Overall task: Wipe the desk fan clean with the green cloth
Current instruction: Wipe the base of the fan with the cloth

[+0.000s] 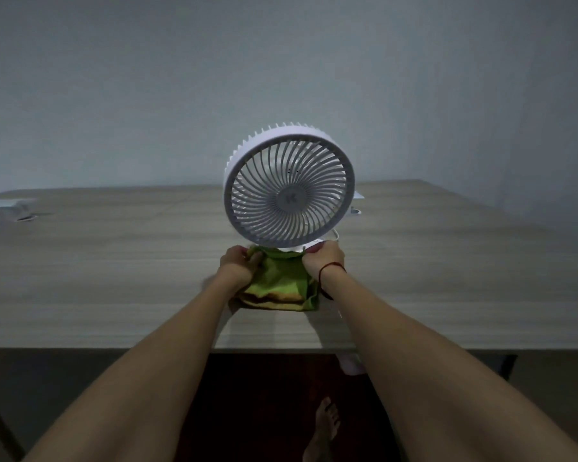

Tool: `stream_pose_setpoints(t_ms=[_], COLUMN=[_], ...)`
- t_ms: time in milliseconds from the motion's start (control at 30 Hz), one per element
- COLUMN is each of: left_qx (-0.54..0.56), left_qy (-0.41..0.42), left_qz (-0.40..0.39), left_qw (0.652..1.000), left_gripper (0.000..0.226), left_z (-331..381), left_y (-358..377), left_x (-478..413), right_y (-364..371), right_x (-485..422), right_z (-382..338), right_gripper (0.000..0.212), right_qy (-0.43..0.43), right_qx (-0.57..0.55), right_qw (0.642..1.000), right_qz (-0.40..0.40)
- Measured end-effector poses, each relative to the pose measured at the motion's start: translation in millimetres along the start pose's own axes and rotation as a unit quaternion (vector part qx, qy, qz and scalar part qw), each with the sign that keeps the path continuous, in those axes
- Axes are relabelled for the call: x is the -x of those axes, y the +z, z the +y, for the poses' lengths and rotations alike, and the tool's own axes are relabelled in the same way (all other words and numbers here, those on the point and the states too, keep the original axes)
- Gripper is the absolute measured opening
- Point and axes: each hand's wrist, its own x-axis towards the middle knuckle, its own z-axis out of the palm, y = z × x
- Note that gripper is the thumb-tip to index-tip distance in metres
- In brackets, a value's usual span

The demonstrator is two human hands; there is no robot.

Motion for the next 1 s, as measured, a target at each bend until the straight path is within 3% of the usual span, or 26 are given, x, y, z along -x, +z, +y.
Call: stream_pose_setpoints(t_ms=[167, 233, 367, 433, 633, 833, 1000], left_qx=[-0.151, -0.209, -0.204, -0.192, -0.249, -0.271, -0.289], left_qy=[-0.028, -0.001, 0.196, 0.232, 0.185, 0.143, 0.054], left_qz=[0.060, 0.090, 0.064, 0.038, 0.003, -0.089, -0.080], left_qw=[0.986, 0.974, 0.957, 0.953, 0.951, 0.948, 0.952], left_gripper=[0.059, 0.055, 0.028, 0.028, 0.047, 0.075, 0.074], left_z=[0, 0, -1, -1, 12, -7, -23], left_y=[4, 2, 13, 23, 36, 41, 27], left_x=[-1, 5, 27, 32, 20, -9, -34], right_y=[-7, -9, -12, -13, -14, -12, -10], right_x=[-15, -17, -17, -16, -16, -13, -13], right_z=[26, 37, 43, 43, 44, 43, 44], right_gripper=[0.026, 0.028, 0.031, 0.032, 0.036, 0.042, 0.040], right_qy=[-0.040, -0.061, -0.067, -0.071, -0.100, -0.158, -0.176], right_qx=[0.107, 0.151, 0.182, 0.187, 0.226, 0.298, 0.317], right_qw=[0.991, 0.985, 0.981, 0.980, 0.969, 0.938, 0.928], right_qz=[0.063, 0.062, 0.023, 0.014, -0.027, -0.078, -0.084])
